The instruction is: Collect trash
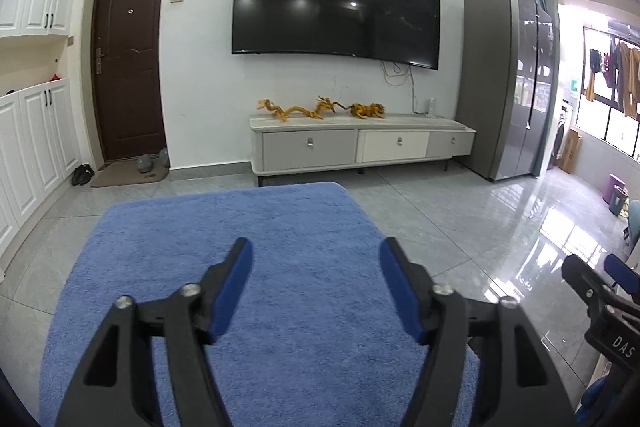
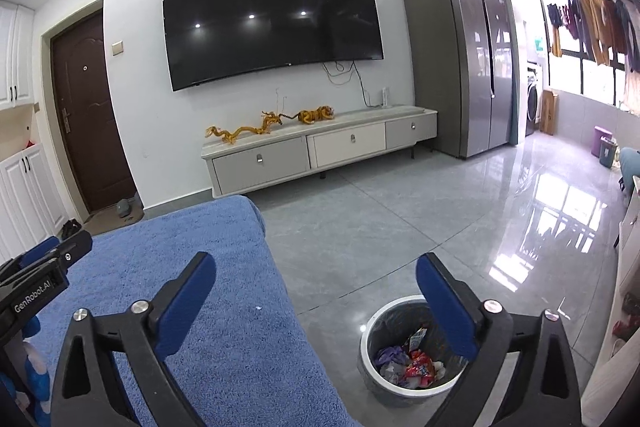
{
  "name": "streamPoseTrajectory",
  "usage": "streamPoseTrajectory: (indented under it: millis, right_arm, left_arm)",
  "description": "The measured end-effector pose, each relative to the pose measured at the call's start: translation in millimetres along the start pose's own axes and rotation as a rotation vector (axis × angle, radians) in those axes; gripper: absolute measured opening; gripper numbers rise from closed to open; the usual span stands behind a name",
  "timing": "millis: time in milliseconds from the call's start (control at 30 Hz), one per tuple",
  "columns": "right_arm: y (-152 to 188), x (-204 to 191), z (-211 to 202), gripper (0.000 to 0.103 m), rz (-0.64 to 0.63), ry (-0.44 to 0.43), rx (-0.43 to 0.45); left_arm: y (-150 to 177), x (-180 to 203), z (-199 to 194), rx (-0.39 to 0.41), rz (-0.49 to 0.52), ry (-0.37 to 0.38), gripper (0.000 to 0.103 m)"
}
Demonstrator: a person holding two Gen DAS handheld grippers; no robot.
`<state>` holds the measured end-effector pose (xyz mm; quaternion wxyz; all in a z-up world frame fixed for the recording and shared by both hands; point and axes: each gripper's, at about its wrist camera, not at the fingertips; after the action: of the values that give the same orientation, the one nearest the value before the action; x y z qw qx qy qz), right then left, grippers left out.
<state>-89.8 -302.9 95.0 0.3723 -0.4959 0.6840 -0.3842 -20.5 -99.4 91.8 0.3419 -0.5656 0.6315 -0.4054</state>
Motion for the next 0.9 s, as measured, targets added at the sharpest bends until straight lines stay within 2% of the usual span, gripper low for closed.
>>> streamPoseTrajectory:
  millis: [400,900]
  right_arm:
    - [3,-1,-21,0.103,0.019,0.054,0.071]
    - [7,0,-29,0.103,0.025,0.059,0.078]
  left_arm:
    - [4,-7,-27,0.068,-0.001,-0.03,0.08]
    - [6,-6,-50,0.127,0.016,-0.042,0.08]
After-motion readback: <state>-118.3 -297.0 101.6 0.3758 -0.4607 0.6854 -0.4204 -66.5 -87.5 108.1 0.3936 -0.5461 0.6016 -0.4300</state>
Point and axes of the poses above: each gripper's, at about its wrist camera, not at the fingertips, and z roughly the way its jaws point, x to its right, y to its underside, and after that the axes turned 1 degree about -y, right-handed
